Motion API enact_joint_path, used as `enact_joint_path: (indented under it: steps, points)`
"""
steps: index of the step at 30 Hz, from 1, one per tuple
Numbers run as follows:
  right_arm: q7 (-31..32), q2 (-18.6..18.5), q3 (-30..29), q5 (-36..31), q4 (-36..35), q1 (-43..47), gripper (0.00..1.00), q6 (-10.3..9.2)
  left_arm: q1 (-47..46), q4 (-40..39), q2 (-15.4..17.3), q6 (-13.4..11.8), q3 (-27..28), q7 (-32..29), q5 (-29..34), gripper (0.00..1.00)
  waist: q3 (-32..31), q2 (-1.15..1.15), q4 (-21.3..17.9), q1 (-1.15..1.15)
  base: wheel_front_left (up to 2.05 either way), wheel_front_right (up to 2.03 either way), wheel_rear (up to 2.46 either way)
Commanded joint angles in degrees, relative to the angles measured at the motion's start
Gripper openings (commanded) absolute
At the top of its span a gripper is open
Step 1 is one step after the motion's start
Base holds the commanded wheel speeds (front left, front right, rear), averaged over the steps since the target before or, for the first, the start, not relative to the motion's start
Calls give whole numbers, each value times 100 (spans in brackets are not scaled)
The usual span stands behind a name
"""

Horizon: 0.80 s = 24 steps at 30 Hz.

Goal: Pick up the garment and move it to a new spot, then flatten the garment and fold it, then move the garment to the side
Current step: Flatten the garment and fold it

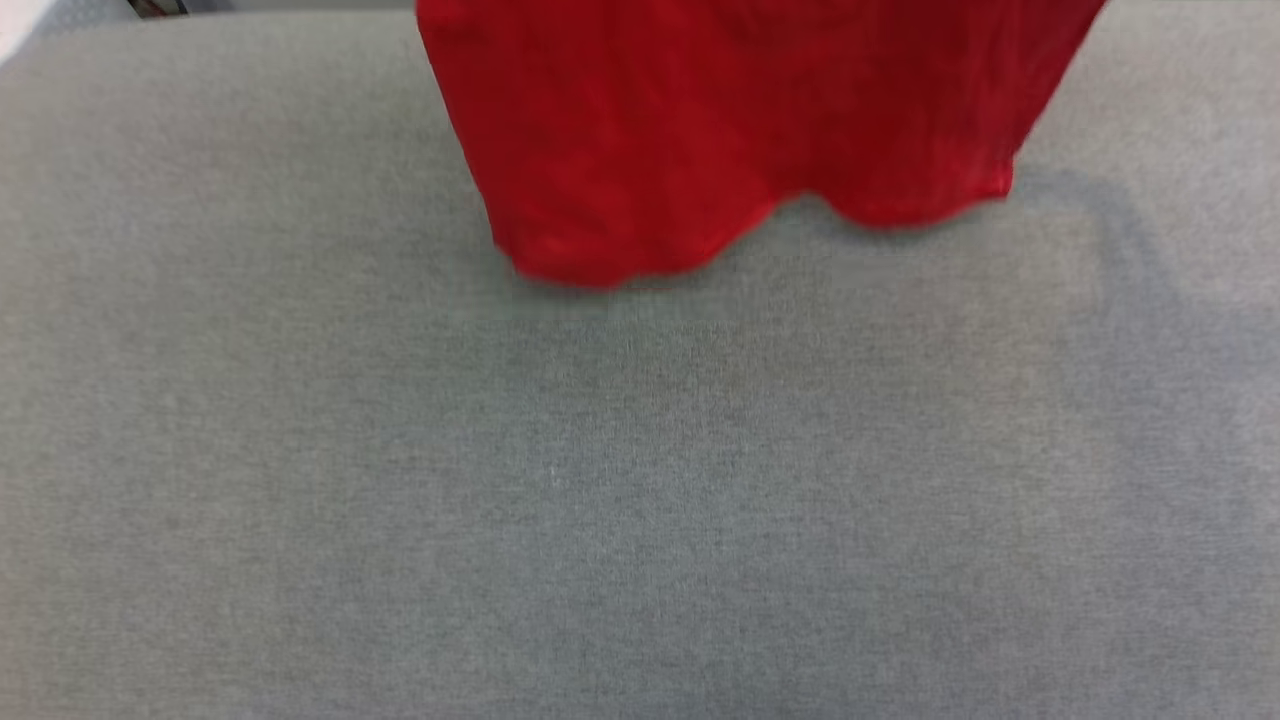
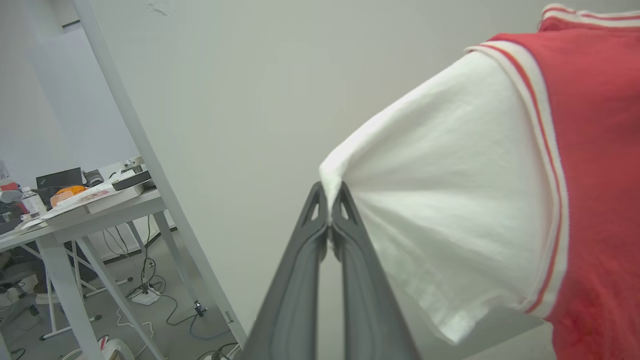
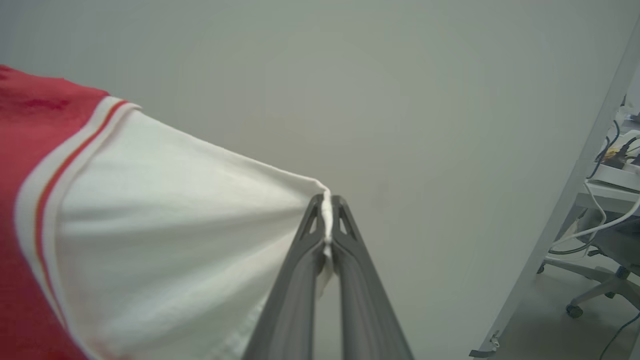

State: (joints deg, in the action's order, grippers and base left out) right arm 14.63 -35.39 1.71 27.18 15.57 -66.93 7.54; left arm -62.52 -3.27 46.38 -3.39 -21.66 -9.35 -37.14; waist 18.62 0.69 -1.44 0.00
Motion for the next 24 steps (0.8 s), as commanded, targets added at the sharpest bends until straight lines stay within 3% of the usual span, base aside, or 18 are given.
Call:
enact_joint_path:
  steps: [1, 7, 15, 24]
  points:
    - [-113, 17, 46, -74, 163, -286, 0, -5, -334, 194, 28, 92, 5, -7, 92, 0, 674, -69, -60, 0, 0, 0, 0]
    - [-528, 269, 124, -267, 1055, -1419, 0, -5, -1634, 1165, -212, 491, -164, 41, 369, 0, 1267, -69, -71, 0, 0, 0, 0]
    - [-1207, 633, 64, -614, 2155, -2729, 0, -5, -3000, 2474, -735, 662, -118, 624, 507, 0, 1782, -69, -80, 0, 0, 0, 0]
    - [-1867, 922, 166, -793, 3183, -3270, 0, -5, -3376, 3487, -1038, 833, -450, 1286, 818, 0, 2052, -69, -48, 0, 0, 0, 0]
